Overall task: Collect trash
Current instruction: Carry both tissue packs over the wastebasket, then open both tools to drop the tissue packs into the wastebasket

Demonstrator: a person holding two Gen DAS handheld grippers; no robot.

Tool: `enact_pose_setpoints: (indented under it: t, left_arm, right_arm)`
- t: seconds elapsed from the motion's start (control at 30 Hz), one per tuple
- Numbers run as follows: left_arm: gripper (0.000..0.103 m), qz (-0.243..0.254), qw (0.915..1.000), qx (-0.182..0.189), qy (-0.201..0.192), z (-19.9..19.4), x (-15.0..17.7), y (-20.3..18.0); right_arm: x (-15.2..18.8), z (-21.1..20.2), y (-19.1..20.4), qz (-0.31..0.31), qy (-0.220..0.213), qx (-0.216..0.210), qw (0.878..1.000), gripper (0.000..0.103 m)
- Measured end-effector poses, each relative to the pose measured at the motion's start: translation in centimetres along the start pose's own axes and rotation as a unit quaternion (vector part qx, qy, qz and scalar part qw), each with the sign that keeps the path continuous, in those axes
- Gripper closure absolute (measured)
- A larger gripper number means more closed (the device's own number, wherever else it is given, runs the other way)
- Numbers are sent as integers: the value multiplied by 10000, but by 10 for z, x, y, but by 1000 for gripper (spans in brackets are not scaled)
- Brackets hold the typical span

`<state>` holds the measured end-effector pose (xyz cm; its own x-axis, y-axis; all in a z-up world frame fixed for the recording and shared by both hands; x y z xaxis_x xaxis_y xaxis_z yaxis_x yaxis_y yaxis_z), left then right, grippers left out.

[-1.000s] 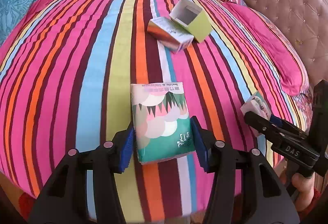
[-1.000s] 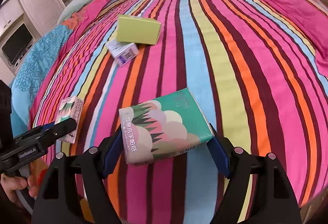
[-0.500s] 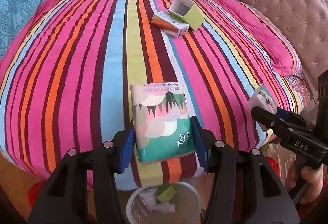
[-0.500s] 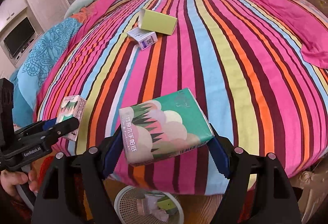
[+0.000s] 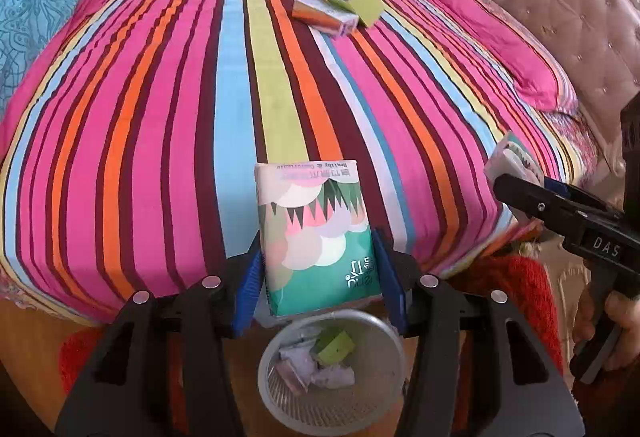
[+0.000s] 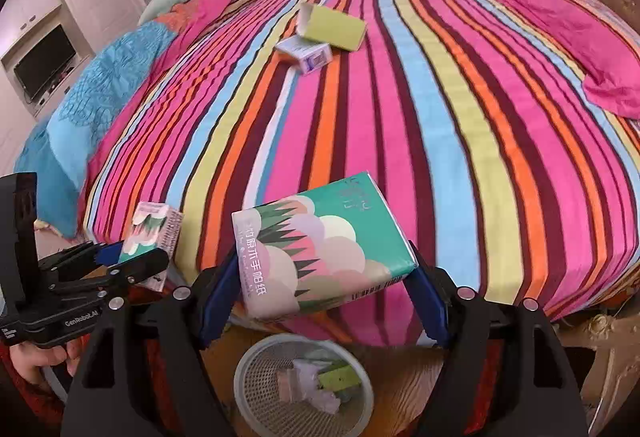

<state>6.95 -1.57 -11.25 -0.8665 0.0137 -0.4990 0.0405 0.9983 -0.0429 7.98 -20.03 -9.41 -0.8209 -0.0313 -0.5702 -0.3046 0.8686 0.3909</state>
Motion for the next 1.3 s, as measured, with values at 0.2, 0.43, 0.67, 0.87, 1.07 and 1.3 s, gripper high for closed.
enact_pose_setpoints:
  t: [0.2, 0.43, 0.67, 0.87, 1.07, 1.3]
  left_arm:
    - [52, 231, 9996, 2, 158, -6, 31, 1]
    - [52, 299, 9979, 4, 568, 1, 75, 8]
    - [52, 471, 9929, 141, 1083, 23, 113, -9]
    - [52, 587, 9865, 153, 1523, 43, 127, -15]
    - [52, 728, 9790, 148, 1899, 58, 140, -21]
    - [52, 761, 9683, 136, 2374, 76, 155, -22]
  right_arm:
    - [32, 1, 13, -28, 267, -62, 9996, 30]
    - [81, 12, 25, 21, 879, -194, 9959, 30]
    - [122, 41, 19, 614, 1623, -426, 9839, 30]
    - [135, 57, 8, 1106, 2059, -472, 9712, 30]
    - [157, 75, 6, 1418, 2684, -547, 9512, 30]
    - [168, 92, 6, 1597, 3045, -539, 9375, 30]
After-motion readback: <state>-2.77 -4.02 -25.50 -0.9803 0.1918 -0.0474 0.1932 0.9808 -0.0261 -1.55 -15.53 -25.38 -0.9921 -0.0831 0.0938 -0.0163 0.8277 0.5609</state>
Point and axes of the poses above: each gripper's, at about its wrist camera, not at the fingertips, and z roughly the way its jaws point, y to its left, x to its underside, the point moved 5 cm from there along z, roughly the way its jaws point, and after that the axes turned 10 degrees about -x, right-handed, at the moved point
